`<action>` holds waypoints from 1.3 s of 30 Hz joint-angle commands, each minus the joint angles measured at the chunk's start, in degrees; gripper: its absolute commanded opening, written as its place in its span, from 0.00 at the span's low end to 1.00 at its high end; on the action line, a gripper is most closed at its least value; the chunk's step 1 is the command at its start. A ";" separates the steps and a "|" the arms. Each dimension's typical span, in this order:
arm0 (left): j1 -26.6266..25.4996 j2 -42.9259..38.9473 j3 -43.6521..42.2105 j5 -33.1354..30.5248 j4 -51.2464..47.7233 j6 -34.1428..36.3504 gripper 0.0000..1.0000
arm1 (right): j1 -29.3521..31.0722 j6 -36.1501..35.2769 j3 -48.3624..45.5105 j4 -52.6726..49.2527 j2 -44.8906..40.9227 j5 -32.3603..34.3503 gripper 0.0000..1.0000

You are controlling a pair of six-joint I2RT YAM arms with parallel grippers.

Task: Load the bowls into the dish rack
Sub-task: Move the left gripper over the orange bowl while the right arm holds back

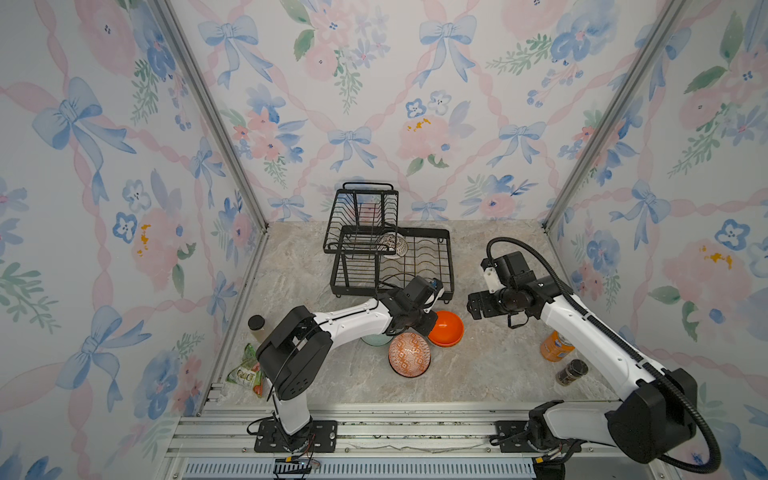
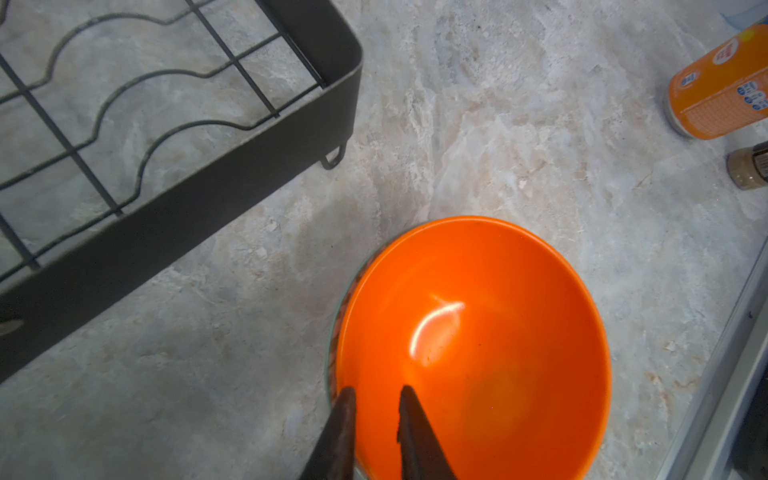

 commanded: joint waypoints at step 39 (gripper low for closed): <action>-2.19 1.72 4.56 -12.77 -6.51 3.19 0.08 | 0.37 -0.37 -1.06 0.82 -1.35 -1.66 0.97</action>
